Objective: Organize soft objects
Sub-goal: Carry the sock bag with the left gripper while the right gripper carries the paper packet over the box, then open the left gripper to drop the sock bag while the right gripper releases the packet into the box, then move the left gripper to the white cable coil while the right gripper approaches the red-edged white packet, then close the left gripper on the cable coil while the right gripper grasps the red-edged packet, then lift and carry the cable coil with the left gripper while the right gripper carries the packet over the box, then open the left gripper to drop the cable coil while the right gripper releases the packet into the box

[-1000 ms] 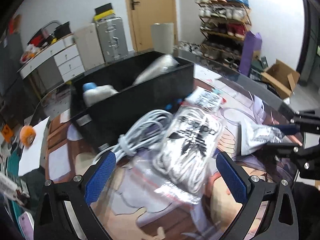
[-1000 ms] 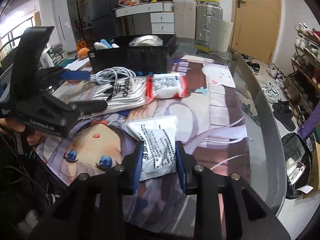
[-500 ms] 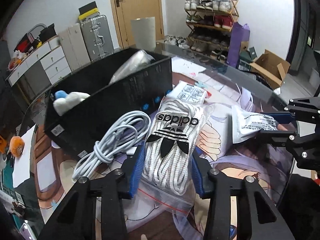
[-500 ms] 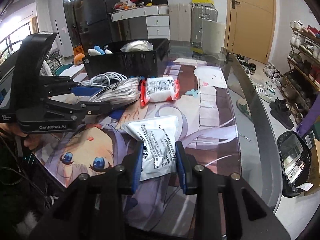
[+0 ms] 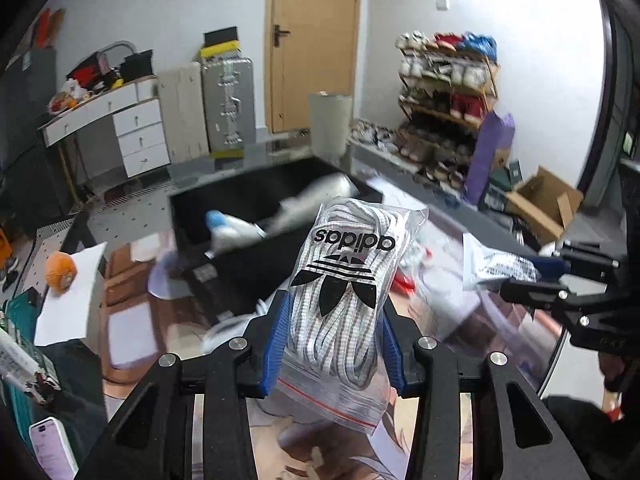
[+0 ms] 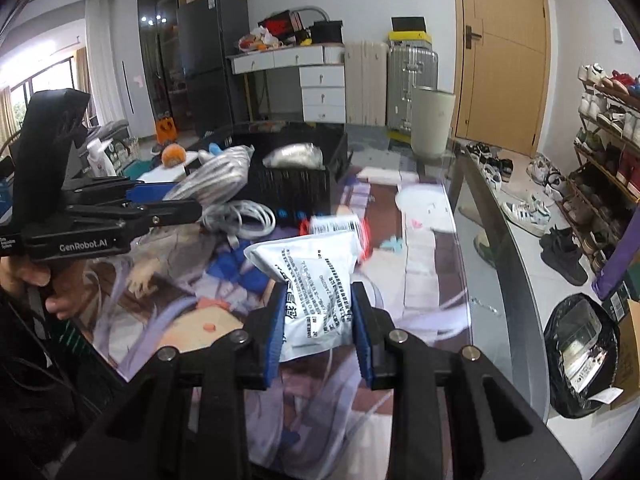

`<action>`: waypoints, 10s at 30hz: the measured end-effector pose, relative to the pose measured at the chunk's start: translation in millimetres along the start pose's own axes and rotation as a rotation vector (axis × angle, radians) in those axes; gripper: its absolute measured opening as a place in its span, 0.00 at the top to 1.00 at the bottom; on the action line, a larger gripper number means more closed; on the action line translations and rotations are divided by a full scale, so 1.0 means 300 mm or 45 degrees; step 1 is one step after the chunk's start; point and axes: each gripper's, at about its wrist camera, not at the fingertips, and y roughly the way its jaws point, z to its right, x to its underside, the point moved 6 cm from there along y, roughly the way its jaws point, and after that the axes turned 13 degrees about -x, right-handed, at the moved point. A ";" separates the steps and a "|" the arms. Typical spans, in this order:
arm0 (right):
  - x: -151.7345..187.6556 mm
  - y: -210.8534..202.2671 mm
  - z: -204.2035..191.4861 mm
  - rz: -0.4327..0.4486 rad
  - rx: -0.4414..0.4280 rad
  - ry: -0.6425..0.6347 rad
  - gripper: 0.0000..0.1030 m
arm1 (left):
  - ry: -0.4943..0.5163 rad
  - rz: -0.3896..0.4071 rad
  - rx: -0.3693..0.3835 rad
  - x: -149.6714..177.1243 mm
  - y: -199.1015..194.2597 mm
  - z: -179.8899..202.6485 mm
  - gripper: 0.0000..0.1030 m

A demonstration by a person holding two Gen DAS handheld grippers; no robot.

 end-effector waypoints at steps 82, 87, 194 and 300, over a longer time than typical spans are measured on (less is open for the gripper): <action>-0.420 0.484 0.051 -0.232 -0.083 -0.294 0.45 | -0.029 -0.110 -0.214 -0.262 0.344 -0.226 0.53; -0.422 0.416 0.038 -0.185 -0.079 -0.294 0.39 | -0.030 -0.071 -0.210 -0.259 0.287 -0.226 0.37; -0.089 0.445 0.205 -0.343 0.030 0.023 0.11 | -0.050 -0.244 -0.052 0.055 0.220 -0.132 0.73; -0.333 0.278 0.050 0.173 -0.052 -0.138 0.00 | -0.196 0.205 -0.328 -0.251 0.074 -0.286 0.01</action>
